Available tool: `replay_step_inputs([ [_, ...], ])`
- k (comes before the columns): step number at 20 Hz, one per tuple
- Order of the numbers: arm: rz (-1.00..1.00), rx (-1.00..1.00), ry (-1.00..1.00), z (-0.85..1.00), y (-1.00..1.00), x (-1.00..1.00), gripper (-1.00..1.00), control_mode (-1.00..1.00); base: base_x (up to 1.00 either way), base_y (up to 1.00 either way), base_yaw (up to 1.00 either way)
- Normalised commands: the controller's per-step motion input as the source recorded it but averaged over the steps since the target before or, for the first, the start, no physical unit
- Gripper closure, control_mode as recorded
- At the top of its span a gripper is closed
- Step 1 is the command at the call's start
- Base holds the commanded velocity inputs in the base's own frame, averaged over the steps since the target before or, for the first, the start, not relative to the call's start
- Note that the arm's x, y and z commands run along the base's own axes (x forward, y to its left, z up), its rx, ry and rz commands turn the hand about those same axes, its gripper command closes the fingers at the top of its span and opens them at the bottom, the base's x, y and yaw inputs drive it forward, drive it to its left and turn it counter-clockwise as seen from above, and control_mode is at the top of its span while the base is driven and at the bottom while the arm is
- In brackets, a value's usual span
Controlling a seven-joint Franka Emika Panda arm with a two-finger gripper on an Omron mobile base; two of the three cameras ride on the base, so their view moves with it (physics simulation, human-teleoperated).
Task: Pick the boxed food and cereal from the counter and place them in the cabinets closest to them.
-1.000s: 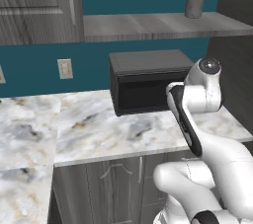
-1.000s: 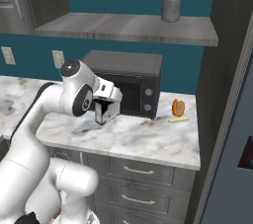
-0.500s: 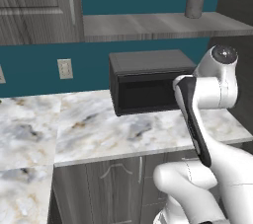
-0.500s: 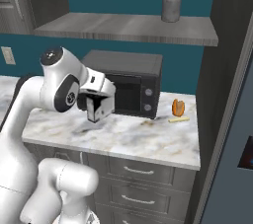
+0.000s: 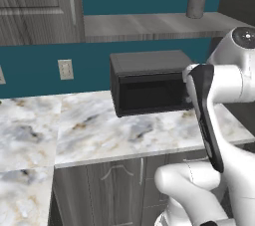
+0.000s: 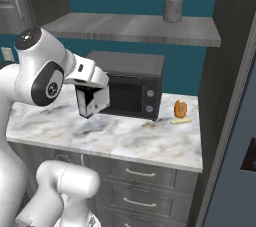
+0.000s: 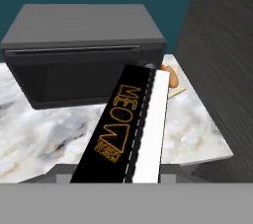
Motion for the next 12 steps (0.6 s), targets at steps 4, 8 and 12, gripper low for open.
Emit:
replay_step_inputs([
  [4, 0.0, 0.0, 0.0, 0.67, 0.03, -0.39, 1.0, -1.0, 0.0, 0.0, 0.0],
  [8, 0.0, -0.01, 0.0, 0.66, 0.07, -0.3, 1.0, -1.0, 0.0, 0.0, 0.0],
  [12, 0.0, -0.01, 0.0, 0.67, 0.11, -0.26, 1.0, -1.0, 0.0, 0.0, 0.0],
])
